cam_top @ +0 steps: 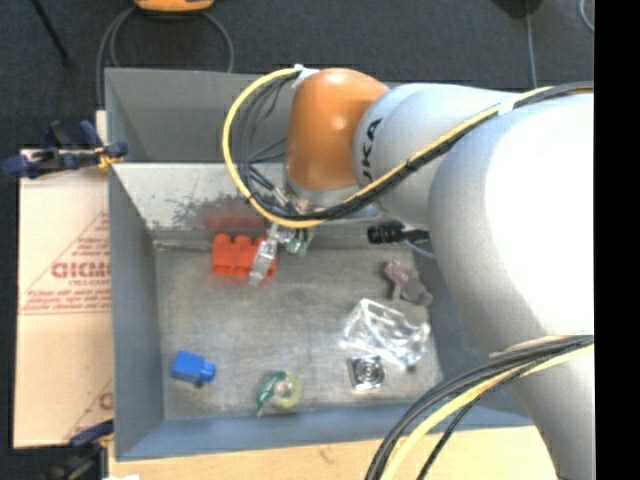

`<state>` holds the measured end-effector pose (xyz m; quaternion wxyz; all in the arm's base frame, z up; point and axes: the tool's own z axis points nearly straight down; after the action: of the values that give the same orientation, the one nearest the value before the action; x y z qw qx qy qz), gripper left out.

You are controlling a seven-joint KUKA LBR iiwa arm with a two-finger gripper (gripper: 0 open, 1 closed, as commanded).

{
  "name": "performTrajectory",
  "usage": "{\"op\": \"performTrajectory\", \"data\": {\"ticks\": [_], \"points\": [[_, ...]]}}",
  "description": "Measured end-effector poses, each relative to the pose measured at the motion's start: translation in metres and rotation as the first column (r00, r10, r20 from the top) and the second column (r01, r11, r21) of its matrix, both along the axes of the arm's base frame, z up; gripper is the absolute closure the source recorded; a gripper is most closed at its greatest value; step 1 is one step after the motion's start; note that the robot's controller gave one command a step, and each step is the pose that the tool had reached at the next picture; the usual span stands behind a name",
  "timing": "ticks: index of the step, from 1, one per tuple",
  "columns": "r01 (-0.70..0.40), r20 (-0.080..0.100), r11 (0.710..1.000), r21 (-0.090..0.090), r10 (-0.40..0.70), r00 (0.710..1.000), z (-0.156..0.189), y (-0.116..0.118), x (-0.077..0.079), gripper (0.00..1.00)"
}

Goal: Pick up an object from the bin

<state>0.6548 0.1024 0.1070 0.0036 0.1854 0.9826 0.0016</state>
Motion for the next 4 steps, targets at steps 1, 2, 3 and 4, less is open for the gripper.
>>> {"op": "performTrajectory", "data": {"ticks": [1, 2, 3, 4], "points": [[0.09, -0.011, 0.996, 0.003, -0.09, 0.996, -0.029, -0.001, 0.001, 0.0], [0.322, -0.006, 0.947, -0.007, -0.322, 0.947, -0.029, 0.019, 0.002, 0.0], [0.322, -0.005, 0.947, -0.006, -0.322, 0.947, -0.028, 0.019, 0.002, 1.0], [0.321, 0.0, 0.947, 0.001, -0.321, 0.947, 0.031, 0.017, 0.005, 1.0]]}}
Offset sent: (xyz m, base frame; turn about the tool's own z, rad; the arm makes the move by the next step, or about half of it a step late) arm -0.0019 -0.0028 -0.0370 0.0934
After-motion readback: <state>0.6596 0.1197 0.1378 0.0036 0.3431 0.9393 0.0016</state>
